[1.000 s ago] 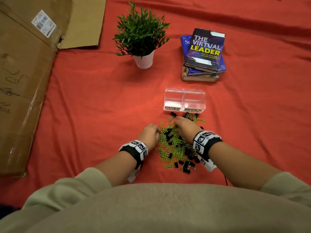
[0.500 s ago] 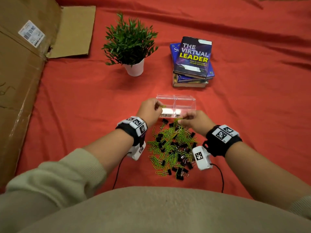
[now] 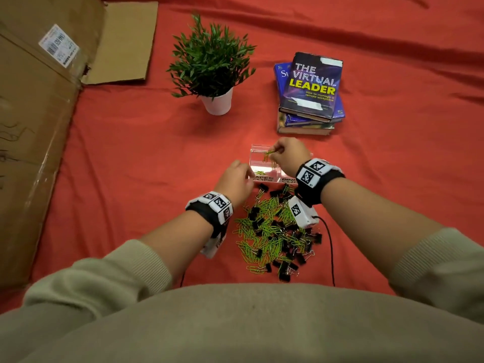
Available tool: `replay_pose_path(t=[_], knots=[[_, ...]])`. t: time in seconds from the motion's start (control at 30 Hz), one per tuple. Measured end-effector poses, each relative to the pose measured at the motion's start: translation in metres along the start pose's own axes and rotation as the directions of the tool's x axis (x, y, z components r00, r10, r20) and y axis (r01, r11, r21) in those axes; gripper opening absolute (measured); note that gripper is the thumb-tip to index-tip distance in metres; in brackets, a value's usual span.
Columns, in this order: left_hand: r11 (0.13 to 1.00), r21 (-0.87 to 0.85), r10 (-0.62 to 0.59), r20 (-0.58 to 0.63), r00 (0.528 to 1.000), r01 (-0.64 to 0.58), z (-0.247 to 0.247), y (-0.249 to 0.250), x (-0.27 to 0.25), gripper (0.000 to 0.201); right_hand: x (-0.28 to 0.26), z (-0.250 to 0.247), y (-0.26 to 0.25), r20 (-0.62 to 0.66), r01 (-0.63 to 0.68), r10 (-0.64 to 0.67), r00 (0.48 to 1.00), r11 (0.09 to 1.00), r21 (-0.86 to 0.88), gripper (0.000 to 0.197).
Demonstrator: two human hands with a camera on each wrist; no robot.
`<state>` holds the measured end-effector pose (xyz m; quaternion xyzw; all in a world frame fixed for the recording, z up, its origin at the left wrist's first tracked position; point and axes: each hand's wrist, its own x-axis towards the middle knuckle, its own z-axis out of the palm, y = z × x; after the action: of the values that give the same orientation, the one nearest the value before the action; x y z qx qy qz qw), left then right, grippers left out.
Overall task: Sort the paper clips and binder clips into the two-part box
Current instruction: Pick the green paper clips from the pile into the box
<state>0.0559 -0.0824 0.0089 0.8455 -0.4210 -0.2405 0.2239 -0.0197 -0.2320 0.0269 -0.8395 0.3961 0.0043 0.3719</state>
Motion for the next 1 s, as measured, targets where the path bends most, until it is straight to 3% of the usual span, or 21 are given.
replay_pose_path(t=[0.17,0.23,0.33,0.43,0.67,0.8,0.9,1.0], knots=[[0.999,0.030,-0.050,0.172,0.984,0.045,0.022,-0.024,-0.038,0.013,-0.018,0.015,-0.001,0.006,0.205,-0.208,0.978,0.956,-0.209,0.022],[0.997,0.036,-0.067,0.182,0.981,0.062,0.030,-0.032,-0.047,0.014,-0.036,0.029,0.001,0.096,0.309,-0.294,0.951,0.924,-0.227,0.020],[0.997,0.059,-0.058,0.192,0.980,0.047,0.039,-0.033,-0.054,0.023,-0.060,0.056,0.010,0.366,0.358,-0.242,0.898,0.887,-0.291,0.026],[0.995,0.099,-0.041,0.214,0.976,0.020,0.045,-0.029,-0.055,0.033,-0.071,0.072,0.023,0.433,0.340,-0.173,0.885,0.876,-0.343,0.032],[0.980,0.187,0.026,0.233,0.972,-0.071,0.050,-0.027,-0.056,0.025,-0.080,0.074,0.039,0.372,0.312,-0.189,0.909,0.900,-0.304,0.023],[0.981,0.174,0.053,0.168,0.984,-0.082,0.047,-0.029,-0.058,0.022,-0.086,0.061,0.045,0.194,0.201,-0.168,0.966,0.966,-0.162,0.021],[0.997,0.050,0.052,0.082,0.995,-0.057,0.039,-0.024,-0.055,0.022,-0.092,0.042,0.048,0.074,0.115,-0.109,0.991,0.991,-0.071,0.024],[0.992,-0.123,-0.005,0.071,0.997,0.014,0.034,-0.009,-0.048,0.020,-0.094,0.025,0.062,0.007,-0.032,0.032,0.999,0.999,0.006,0.023]])
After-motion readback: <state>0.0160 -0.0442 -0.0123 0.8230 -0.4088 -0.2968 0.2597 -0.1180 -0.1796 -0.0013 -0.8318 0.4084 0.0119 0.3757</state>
